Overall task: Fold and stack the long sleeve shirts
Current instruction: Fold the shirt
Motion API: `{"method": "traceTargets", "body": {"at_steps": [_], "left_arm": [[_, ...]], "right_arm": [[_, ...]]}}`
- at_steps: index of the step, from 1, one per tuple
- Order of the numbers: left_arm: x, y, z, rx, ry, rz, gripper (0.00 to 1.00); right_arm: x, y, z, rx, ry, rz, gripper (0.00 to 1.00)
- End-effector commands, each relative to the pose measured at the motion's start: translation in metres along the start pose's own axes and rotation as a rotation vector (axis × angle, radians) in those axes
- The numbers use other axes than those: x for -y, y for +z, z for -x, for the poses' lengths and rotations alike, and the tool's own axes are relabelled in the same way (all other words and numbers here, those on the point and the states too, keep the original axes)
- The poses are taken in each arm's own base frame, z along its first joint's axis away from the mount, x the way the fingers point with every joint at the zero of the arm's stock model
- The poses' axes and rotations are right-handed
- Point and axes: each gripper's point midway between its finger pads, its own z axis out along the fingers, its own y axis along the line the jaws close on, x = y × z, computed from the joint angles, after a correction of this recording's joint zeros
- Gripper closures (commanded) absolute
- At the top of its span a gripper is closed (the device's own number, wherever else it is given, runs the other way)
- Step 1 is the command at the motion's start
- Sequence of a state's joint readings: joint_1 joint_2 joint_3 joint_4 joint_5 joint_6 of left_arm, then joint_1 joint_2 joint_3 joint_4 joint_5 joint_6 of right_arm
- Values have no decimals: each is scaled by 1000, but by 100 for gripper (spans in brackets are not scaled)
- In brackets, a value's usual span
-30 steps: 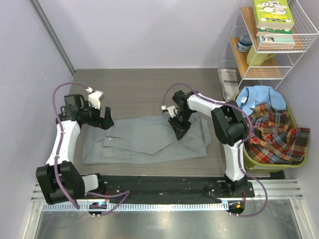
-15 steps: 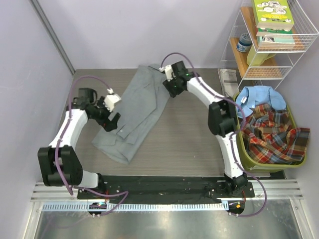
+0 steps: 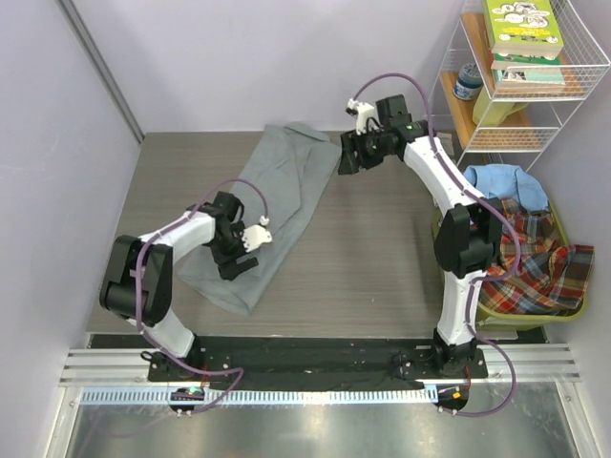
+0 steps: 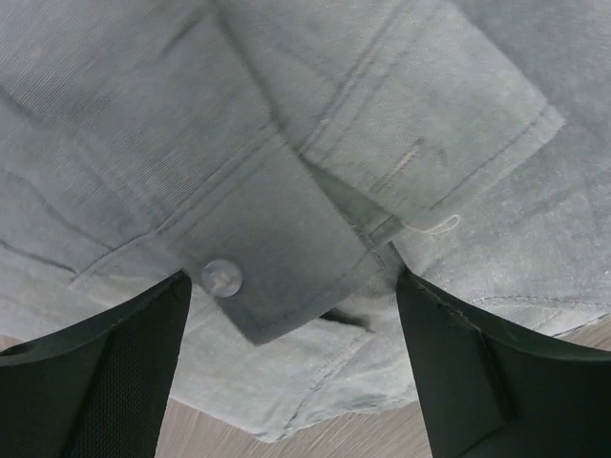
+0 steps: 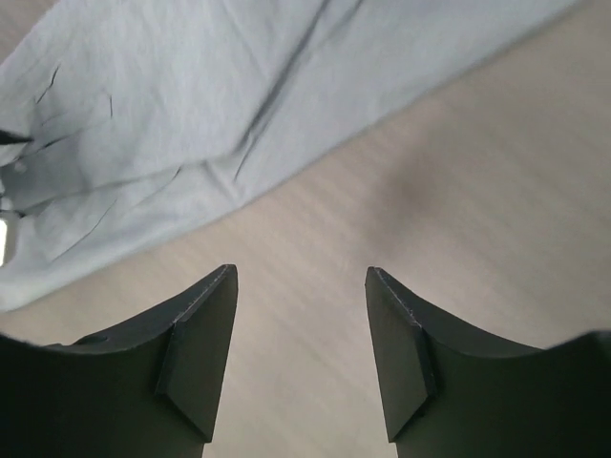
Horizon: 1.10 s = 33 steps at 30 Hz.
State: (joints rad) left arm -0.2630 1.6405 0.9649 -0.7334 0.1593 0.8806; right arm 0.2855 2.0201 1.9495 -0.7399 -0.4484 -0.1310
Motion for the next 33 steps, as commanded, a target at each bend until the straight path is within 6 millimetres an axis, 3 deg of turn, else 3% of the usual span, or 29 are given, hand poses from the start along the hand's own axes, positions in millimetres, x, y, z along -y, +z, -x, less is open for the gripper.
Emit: {"method": "traceTargets", "body": {"at_steps": [1,2,3,6,7,10,13,14,17,19,23,24,26,28,29,31,32,33], "left_arm": [[42,12,26,-62,93,-43,14],[52,14,36,-59,109,-58,14],[78,20,53,-64,118,-96,14],[112,23,105,-14,98,-147,15],[115,23,131,29,64,-172,16],[111,7,165,112,-50,-176,15],[97,-19,170,220,-155,-176,12],[96,-41,175,295,-176,-188,12],[74,-68,169,399,-310,-148,15],[62,-71,162,442,-405,-136,17],[46,-92,191,648,-506,-102,19],[48,-94,193,675,-483,-65,19],[53,-91,206,693,-369,18,20],[51,-77,211,634,-332,89,20],[66,-72,219,621,-272,82,20],[67,-58,226,566,-158,158,18],[82,-52,234,550,-94,165,18],[83,-52,242,552,-40,187,17]], "right_arm": [[-11,-25,-29,-67,107,105,39],[-4,-29,-31,-65,112,92,39],[-1,-32,-33,-66,103,85,39],[8,-39,-40,-79,96,75,39],[9,-40,-43,-88,89,72,41],[2,-44,-59,-134,86,102,50],[-14,-56,-74,-150,80,146,55],[-18,-59,-79,-154,80,156,56],[-40,-63,-98,-163,113,191,65],[-61,-58,-114,-158,113,217,67],[-94,-42,-140,-140,187,246,70],[-96,-35,-151,-133,220,253,71],[-94,-34,-154,-110,254,246,74],[-90,-34,-158,-116,282,245,75],[-82,-37,-157,-106,316,242,76],[-78,-40,-156,-98,384,271,79],[-66,-44,-153,-75,413,258,80],[-63,-45,-155,-72,456,255,80]]}}
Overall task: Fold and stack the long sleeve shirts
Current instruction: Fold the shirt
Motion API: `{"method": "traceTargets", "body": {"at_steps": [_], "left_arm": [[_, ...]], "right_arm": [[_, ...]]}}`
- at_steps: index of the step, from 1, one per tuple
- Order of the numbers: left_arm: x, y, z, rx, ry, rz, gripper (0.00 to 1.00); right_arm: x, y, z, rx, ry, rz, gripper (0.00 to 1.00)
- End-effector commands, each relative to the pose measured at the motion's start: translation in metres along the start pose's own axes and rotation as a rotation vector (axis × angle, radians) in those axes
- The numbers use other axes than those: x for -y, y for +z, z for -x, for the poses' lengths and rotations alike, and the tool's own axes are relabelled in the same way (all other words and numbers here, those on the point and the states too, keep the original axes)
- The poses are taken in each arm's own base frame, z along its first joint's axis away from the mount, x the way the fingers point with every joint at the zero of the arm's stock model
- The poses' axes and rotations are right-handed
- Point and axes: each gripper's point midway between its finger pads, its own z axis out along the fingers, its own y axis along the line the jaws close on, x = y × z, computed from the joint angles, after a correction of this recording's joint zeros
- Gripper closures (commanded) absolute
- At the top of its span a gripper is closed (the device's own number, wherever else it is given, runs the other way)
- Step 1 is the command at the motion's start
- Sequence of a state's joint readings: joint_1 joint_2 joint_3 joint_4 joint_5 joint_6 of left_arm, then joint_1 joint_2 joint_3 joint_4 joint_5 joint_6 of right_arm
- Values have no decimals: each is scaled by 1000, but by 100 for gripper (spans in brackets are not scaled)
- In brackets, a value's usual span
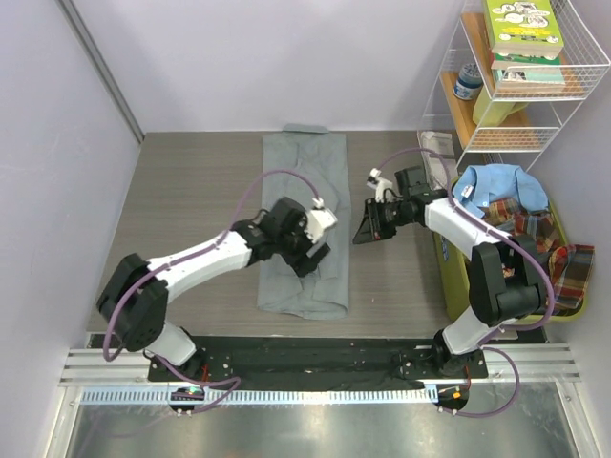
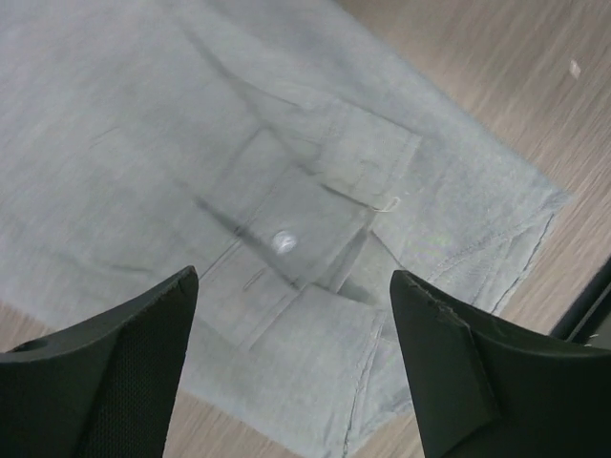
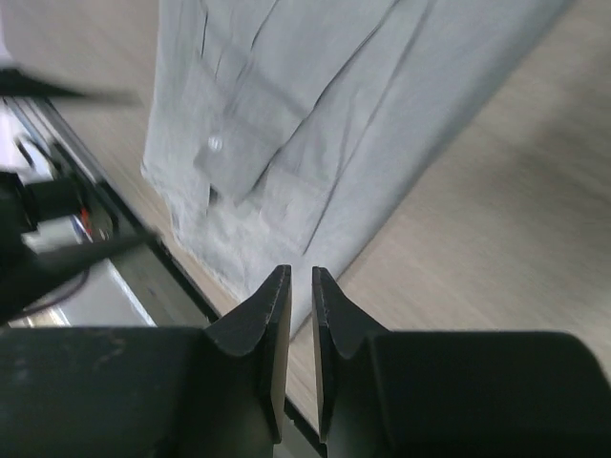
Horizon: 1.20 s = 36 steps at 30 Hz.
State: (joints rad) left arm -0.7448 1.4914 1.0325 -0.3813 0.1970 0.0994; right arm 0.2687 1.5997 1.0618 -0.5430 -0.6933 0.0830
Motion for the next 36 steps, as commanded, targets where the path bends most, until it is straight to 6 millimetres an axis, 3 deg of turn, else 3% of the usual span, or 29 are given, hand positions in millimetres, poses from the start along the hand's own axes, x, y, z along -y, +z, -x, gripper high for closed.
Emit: {"method": "traceTargets", "body": {"at_steps": [1,2,9,14,19,20,23,24,27,29,30,31,36], "left_arm": [[6,29,26,17,238,105,17],[17,35,25,10,261,85,17],[38,70,14,-68,359,69,13],[27,81,10,-91,370,139,16],[17,80,8,-94,374,184,32],[18,81,7,-98,374,181,42],[17,81,4,-104,362,168,55],[18,81,4,-102,361,160,64],[21,80,4,-96,356,140,72],[22,78,4,-92,350,127,82],[23,77,5,-87,346,121,95],[21,74,7,-79,329,125,100],[10,57,23,-9,149,41,100]], "right_arm": [[4,-23,37,167,81,57,80],[5,-28,42,198,88,65,80],[15,-35,38,213,153,75,81],[14,-35,36,211,148,88,81],[13,-33,33,202,150,100,81],[12,-33,33,201,151,103,81],[13,-33,32,199,148,102,81],[14,-32,32,198,148,100,81],[13,-33,31,201,143,100,81],[14,-32,30,197,145,101,81],[13,-32,31,198,145,101,81],[14,-31,31,196,146,101,81],[11,-32,29,193,143,116,81]]}}
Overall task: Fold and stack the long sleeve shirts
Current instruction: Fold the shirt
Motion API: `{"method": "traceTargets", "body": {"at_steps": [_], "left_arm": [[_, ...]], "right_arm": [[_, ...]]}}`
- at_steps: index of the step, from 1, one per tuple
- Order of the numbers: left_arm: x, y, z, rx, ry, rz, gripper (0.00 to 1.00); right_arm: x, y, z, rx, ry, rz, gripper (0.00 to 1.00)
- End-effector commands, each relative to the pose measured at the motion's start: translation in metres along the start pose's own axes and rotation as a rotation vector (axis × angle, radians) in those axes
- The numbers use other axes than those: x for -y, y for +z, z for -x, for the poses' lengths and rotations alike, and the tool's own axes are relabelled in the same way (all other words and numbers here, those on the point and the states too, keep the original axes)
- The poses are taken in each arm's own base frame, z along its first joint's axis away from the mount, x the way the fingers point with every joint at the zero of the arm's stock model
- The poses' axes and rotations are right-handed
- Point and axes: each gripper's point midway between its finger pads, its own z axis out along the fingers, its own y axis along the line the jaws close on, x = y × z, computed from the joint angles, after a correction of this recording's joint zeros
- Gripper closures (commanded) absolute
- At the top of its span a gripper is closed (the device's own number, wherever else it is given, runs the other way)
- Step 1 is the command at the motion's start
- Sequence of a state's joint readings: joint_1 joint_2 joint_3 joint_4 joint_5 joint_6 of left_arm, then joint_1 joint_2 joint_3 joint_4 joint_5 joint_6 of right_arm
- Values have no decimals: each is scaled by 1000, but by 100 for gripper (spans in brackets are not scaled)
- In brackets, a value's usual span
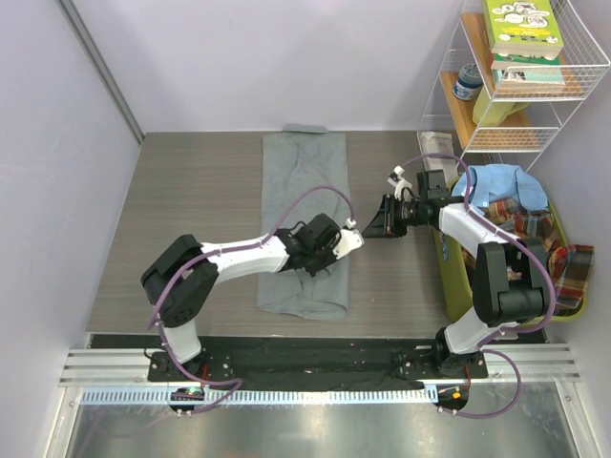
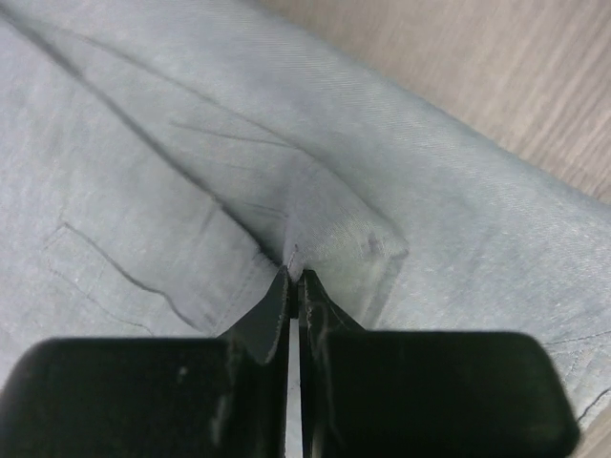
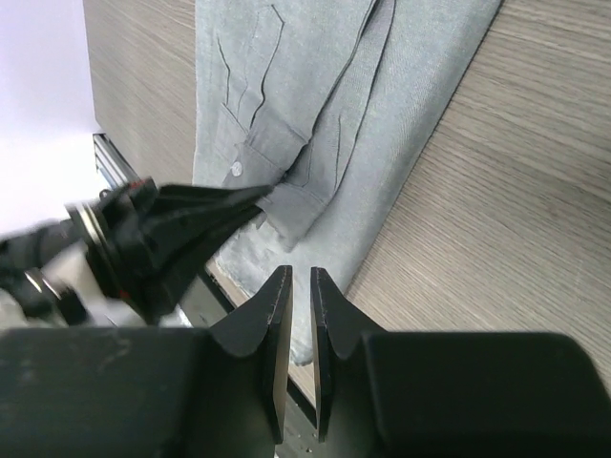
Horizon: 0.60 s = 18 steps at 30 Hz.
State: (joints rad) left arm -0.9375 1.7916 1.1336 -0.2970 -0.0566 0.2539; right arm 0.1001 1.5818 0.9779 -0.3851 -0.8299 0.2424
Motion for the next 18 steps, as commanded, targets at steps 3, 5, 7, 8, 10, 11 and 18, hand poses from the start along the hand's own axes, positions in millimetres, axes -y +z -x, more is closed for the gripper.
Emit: {"method": "traceTargets", "body": {"at_steps": [3,5,7,8,10,11,18], "left_arm": [[-29,-40,34,209,-274,-146,100],[-41,-46,30,238,-361,-181,100],[-46,-51,26,264,-423,-245,100],[-48,-51,24,270,-446,-257,100],[-52,-53,19,279,-509,-297,100],[-55,-53,17,280,-524,-304,100],[-74,-47,2,276,-652,-316,100]], "right_arm": [[-14,-4,7,37,-64,42,80],[-14,-2,7,31,-68,45,81],[-14,0,6,24,-73,46,81],[-16,2,4,15,-82,50,81],[-18,7,-1,-1,-94,46,81],[-23,12,-6,-20,-108,50,81],[-55,48,-35,-84,-308,3,84]]}}
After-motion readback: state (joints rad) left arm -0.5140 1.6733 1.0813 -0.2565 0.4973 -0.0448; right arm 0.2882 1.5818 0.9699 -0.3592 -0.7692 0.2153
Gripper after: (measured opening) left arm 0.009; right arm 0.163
